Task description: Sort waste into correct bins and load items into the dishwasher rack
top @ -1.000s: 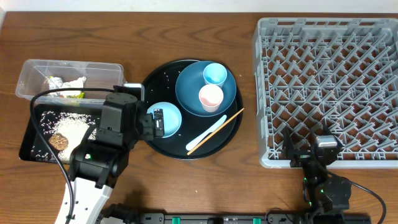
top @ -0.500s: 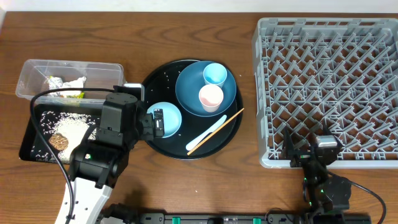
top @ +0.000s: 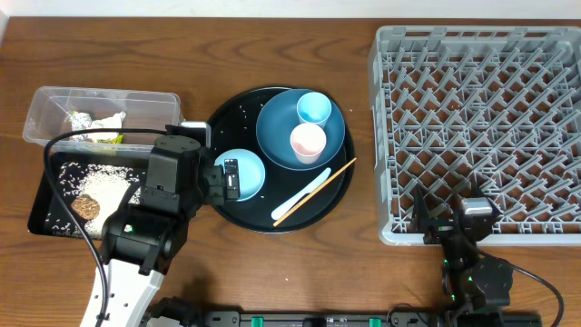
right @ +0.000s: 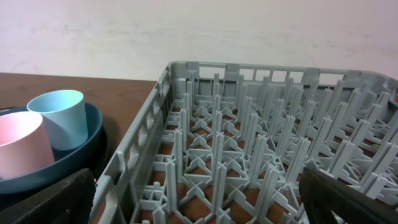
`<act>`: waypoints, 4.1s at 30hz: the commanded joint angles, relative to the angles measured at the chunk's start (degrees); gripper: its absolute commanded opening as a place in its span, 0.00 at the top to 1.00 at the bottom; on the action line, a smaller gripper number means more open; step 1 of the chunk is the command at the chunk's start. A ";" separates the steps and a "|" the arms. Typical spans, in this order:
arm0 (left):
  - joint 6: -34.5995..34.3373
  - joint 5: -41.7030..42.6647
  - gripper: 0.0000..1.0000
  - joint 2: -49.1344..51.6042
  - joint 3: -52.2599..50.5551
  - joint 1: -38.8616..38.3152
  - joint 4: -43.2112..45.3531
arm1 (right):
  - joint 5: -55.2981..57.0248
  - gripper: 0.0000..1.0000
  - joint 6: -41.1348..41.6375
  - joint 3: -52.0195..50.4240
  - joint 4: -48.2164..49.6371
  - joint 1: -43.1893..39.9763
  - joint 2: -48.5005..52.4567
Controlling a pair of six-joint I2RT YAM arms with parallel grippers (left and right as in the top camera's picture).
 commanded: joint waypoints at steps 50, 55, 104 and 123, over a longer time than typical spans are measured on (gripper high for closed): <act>-17.20 9.73 0.01 32.39 1.18 -12.98 30.60 | 0.61 0.01 -0.46 -0.07 -0.24 0.35 -0.22; -17.22 9.70 0.02 35.43 1.18 -12.90 33.59 | 0.61 0.01 -0.46 -0.07 -0.24 0.35 -0.22; -17.66 15.19 0.94 11.32 1.18 -12.90 3.67 | 0.61 0.01 -0.46 -0.07 -0.24 0.35 -0.22; -8.13 19.63 0.94 -4.48 1.16 -12.90 2.12 | 0.61 0.01 -0.46 -0.07 -0.24 0.35 -0.22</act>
